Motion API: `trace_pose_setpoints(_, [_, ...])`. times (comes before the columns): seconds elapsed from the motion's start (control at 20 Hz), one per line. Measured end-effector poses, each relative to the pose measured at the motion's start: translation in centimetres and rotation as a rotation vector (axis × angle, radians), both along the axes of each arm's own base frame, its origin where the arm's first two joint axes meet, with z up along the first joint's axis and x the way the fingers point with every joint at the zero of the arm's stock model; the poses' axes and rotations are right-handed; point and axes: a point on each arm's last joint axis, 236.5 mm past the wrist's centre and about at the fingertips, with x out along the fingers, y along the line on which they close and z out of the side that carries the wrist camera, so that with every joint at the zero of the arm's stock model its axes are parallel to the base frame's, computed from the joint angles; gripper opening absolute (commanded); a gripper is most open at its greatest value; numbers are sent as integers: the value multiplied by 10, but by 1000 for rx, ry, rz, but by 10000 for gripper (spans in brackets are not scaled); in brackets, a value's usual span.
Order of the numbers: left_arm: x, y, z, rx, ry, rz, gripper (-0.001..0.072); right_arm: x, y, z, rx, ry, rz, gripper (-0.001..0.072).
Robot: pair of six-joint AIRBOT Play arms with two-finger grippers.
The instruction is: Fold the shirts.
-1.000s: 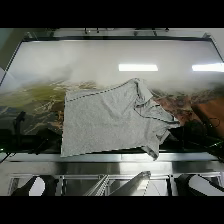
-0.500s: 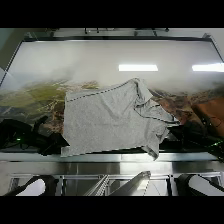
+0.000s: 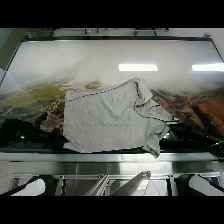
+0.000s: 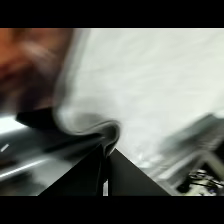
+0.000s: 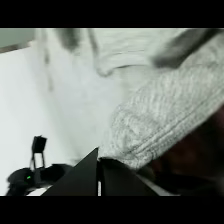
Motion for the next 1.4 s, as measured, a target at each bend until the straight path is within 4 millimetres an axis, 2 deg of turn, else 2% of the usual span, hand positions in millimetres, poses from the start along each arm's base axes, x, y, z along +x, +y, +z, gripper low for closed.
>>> trace_pose_setpoints(0.05, [19,-6,29,-76,-94,30,15,8,2,27,66,-86,-14,17])
trace_pose_setpoints(0.1, [41,-7,71,-156,-224,62,14,18,-1,65,152,-206,-49,17])
trace_pose_setpoints(0.2, [68,0,168,-239,-533,66,15,32,-23,152,279,-489,-153,17])
trace_pose_setpoints(0.25, [73,7,220,-214,-709,48,15,30,-35,199,307,-649,-194,17])
trace_pose_setpoints(0.3, [70,10,270,-166,-882,20,15,23,-44,242,317,-799,-218,17])
trace_pose_setpoints(0.4, [50,2,355,-51,-1156,-77,15,-2,-50,323,294,-1071,-227,17])
trace_pose_setpoints(0.5, [27,-21,419,35,-1347,-195,15,-34,-42,395,230,-1302,-197,17])
trace_pose_setpoints(0.55, [15,-35,446,57,-1419,-256,15,-50,-34,427,189,-1399,-176,17])
trace_pose_setpoints(0.65, [-7,-61,490,62,-1536,-366,15,-80,-13,478,98,-1555,-114,17])
trace_pose_setpoints(0.75, [-20,-77,519,40,-1604,-445,15,-95,8,508,2,-1630,-62,17])
trace_pose_setpoints(0.8, [-20,-80,526,25,-1609,-462,15,-94,17,515,-63,-1632,-46,16])
trace_pose_setpoints(0.9, [-3,-75,527,-8,-1573,-455,15,-75,22,516,-190,-1580,-57,16])
trace_pose_setpoints(1.0, [28,-58,512,-48,-1487,-403,16,-41,18,501,-314,-1470,-80,16])
trace_pose_setpoints(1.1, [68,-33,483,-101,-1360,-316,15,0,10,473,-385,-1340,-79,16])
trace_pose_setpoints(1.2, [107,-6,441,-165,-1218,-233,15,47,6,430,-407,-1193,-55,16])
trace_pose_setpoints(1.3, [141,14,392,-238,-1082,-172,16,97,10,374,-413,-1044,-5,16])
trace_pose_setpoints(1.4, [174,27,333,-323,-941,-118,13,143,21,310,-401,-900,51,16])
